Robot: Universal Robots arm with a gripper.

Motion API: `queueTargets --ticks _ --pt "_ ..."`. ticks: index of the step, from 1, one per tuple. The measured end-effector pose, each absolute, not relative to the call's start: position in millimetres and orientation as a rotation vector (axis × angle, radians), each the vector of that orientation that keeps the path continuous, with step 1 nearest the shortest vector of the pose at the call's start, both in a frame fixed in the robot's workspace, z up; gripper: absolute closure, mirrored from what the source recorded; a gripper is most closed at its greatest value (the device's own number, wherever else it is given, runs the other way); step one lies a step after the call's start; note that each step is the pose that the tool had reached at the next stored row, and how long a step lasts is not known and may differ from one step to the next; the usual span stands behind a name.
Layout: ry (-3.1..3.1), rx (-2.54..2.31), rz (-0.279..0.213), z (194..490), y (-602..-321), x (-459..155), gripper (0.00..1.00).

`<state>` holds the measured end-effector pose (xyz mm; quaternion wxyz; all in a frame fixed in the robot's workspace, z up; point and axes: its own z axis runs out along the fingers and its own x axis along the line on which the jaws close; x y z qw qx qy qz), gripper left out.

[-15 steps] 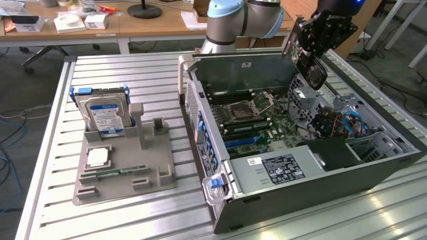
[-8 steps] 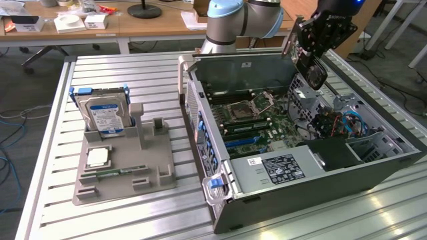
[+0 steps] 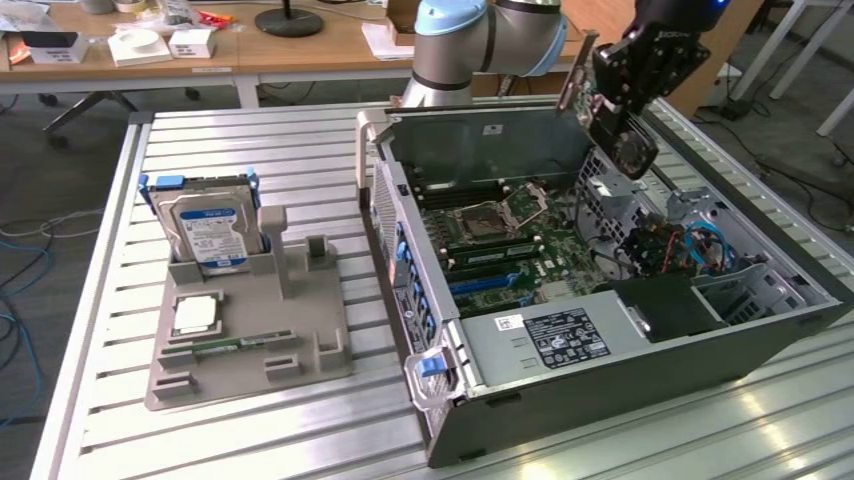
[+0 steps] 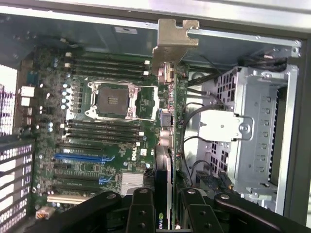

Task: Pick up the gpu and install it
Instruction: 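Insert the gpu into the slot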

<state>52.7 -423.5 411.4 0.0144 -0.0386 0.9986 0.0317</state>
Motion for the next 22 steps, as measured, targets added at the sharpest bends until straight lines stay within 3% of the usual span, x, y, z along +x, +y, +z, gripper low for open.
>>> queueTargets --ticks 22 --pt "3.036 -0.738 0.094 409.6 -423.5 52.7 0.74"
